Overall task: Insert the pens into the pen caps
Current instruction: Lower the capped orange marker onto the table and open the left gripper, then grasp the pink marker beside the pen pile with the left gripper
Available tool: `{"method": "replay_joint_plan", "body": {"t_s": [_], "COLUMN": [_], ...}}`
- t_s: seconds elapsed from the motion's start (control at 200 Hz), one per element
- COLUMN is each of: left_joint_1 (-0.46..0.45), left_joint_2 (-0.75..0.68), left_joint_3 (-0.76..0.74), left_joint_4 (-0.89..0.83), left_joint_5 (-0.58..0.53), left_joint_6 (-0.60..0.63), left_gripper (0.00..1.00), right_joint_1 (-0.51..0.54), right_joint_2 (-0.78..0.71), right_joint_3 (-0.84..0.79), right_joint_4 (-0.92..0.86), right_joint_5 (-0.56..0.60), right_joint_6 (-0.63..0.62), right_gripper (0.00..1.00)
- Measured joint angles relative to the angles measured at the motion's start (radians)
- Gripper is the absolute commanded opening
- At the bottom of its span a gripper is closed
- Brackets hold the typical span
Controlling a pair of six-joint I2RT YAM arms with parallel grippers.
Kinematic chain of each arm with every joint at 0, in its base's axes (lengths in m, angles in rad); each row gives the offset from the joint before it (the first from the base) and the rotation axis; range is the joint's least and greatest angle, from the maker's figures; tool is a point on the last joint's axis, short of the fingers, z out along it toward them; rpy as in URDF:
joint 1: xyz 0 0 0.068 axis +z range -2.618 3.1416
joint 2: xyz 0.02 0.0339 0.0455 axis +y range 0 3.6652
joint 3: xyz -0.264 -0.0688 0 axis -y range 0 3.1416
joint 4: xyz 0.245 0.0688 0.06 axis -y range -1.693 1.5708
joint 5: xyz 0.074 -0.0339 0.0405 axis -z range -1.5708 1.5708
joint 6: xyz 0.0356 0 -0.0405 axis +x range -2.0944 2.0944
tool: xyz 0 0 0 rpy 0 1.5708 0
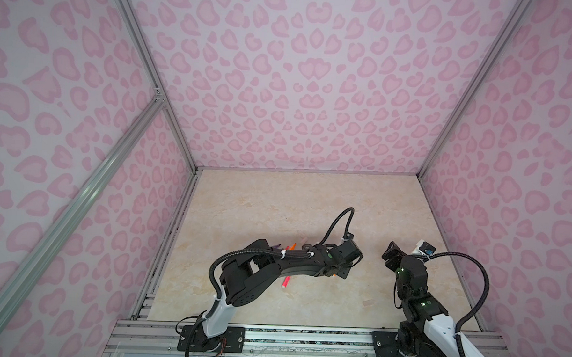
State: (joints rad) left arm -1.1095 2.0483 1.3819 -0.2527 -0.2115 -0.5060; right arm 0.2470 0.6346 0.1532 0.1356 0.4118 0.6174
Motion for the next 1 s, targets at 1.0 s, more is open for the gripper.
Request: {"method": "replay_joint_plan", "body": {"t_s": [1.0], "left_joint_1": [0.082], "left_joint_2": [-0.765], "left_joint_3": [-0.827], "left_joint_4": [0.100], "left_joint_5": [-0.233], "left_joint_6": [0.025], "left_gripper": [0.51], "right_joint_1": [0.001], "right_joint_2": [-0.023], "right_joint_3": [0.008], "right_joint_4": [-0.003], "right_joint_5": [0.000], "right_joint_6": [0.000], "right_gripper": [0.86]}}
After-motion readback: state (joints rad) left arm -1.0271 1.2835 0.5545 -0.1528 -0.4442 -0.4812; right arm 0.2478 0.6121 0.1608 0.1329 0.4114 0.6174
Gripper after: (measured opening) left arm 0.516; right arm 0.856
